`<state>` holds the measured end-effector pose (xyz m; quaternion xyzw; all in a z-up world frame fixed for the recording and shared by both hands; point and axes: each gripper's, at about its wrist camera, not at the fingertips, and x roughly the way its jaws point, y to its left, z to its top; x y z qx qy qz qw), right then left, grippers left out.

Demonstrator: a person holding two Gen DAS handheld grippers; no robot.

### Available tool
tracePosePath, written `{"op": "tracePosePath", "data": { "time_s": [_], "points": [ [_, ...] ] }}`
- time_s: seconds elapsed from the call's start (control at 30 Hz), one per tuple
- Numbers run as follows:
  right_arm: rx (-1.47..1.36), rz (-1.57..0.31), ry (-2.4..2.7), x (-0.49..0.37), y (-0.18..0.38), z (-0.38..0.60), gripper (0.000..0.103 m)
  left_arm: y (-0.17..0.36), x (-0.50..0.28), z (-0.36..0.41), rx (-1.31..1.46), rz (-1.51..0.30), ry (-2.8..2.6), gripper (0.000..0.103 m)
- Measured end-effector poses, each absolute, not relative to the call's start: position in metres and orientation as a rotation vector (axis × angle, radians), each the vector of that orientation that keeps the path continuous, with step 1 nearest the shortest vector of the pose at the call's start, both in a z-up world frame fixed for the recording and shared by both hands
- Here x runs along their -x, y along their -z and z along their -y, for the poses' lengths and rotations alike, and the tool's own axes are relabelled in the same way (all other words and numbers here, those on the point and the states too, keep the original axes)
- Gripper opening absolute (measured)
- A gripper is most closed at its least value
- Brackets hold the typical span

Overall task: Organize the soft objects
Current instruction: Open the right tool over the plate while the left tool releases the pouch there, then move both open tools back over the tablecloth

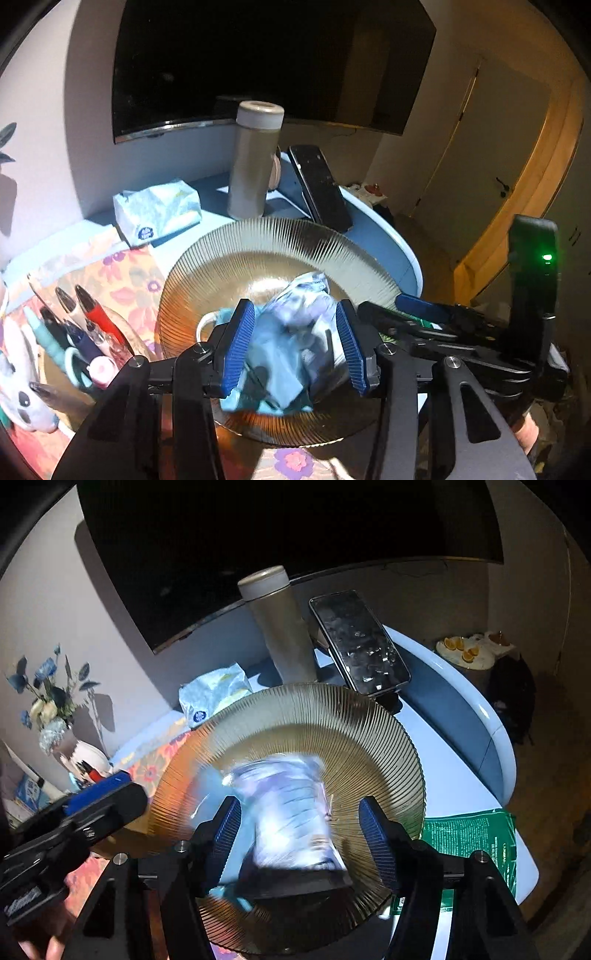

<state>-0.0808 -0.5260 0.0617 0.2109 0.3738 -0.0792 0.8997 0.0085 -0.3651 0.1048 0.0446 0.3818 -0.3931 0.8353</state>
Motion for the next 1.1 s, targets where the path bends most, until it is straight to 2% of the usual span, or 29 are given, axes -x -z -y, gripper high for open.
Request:
{"op": "tracePosePath", "data": {
  "time_s": [0.27,0.47,0.9,1.1],
  "points": [
    [-0.444,-0.748,0.107,0.106,-0.065,0.512,0.065,-0.108,0.019,0.350,-0.152,-0.781,0.829,0.044],
    [-0.415,-0.735,0.030,0.119,-0.073,0.475,0.065,-0.113,0.044,0.300,-0.121,-0.753,0.787,0.044],
    [-0.316,-0.799,-0.207,0.099,-0.058,0.350,0.066,-0.090,0.036,0.067,0.143,-0.791,0.413,0.043],
    [-0.231,-0.854,-0.276,0.076,-0.042,0.286,0.066,-0.072,0.018,-0.008,0.225,-0.812,0.266,0.043]
  ]
}}
